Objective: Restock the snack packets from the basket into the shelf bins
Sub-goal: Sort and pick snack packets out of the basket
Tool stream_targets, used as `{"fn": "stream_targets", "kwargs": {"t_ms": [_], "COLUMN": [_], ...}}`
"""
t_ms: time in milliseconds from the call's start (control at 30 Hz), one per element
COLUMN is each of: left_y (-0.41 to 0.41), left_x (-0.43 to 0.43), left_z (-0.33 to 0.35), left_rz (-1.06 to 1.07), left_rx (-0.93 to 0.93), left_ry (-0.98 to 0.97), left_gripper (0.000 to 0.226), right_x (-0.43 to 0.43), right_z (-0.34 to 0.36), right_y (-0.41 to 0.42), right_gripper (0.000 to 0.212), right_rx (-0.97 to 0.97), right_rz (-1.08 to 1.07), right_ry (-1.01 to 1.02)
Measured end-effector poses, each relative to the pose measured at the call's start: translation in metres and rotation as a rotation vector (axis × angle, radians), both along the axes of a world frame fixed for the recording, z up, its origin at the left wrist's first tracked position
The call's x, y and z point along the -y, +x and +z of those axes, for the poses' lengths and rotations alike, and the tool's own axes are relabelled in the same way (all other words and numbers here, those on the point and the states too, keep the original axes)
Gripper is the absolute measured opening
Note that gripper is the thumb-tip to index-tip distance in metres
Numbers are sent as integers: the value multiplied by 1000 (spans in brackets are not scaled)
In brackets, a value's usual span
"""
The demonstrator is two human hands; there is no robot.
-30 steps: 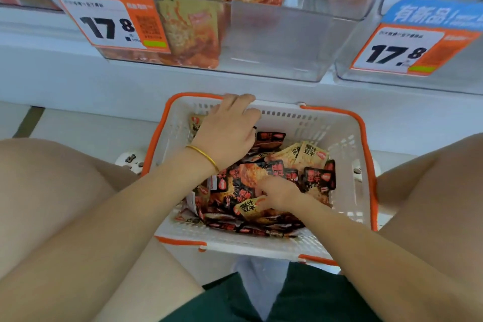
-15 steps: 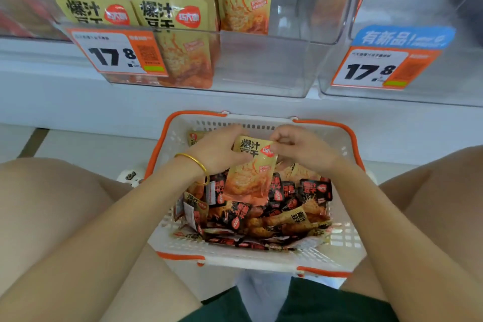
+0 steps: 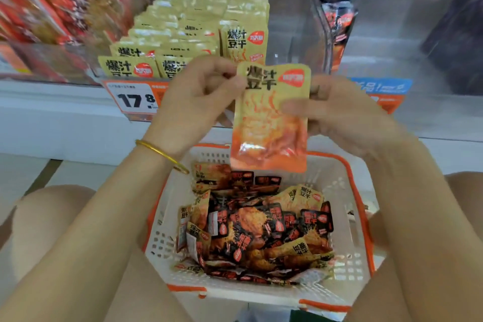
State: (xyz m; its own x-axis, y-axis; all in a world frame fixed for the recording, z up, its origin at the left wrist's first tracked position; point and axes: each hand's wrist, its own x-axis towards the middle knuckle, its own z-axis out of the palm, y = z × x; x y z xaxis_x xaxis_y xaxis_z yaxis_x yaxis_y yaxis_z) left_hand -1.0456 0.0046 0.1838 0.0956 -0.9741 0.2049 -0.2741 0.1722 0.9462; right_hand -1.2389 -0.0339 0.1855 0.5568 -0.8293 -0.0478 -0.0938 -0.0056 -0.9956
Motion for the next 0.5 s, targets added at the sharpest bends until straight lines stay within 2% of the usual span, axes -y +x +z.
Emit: {"fn": "stream_targets", "kwargs": {"t_ms": [33, 67, 133, 167, 233, 300, 400, 500], "left_y": [1, 4, 11, 16, 20, 17, 17, 19], "left_x": [4, 9, 21, 28, 38, 41, 43, 46], "left_z": [4, 6, 1, -6, -21, -34, -44, -46], "left_rz": [137, 257, 404, 421, 418, 431, 450, 460], "left_rx": [1, 101, 555, 752, 968, 1061, 1095, 1084], "left_ry": [-108, -242, -437, -456, -381, -285, -279, -302], "left_gripper": [6, 4, 17, 26, 41, 50, 55, 54], "right_x": [8, 18, 42, 56, 82, 101, 115, 125], "right_z": [13, 24, 40, 42, 39, 28, 8, -5], "right_y": [3, 8, 21, 29, 46, 61, 75, 78], "right_gripper": [7, 7, 9, 8, 19, 30, 40, 35], "right_rx": [17, 23, -24, -91, -287, -486, -737, -822], "right_rz": [-57, -123, -263, -320, -381, -370, -292, -302], "right_ry": [-32, -79, -233, -338, -489, -508, -471, -401]}}
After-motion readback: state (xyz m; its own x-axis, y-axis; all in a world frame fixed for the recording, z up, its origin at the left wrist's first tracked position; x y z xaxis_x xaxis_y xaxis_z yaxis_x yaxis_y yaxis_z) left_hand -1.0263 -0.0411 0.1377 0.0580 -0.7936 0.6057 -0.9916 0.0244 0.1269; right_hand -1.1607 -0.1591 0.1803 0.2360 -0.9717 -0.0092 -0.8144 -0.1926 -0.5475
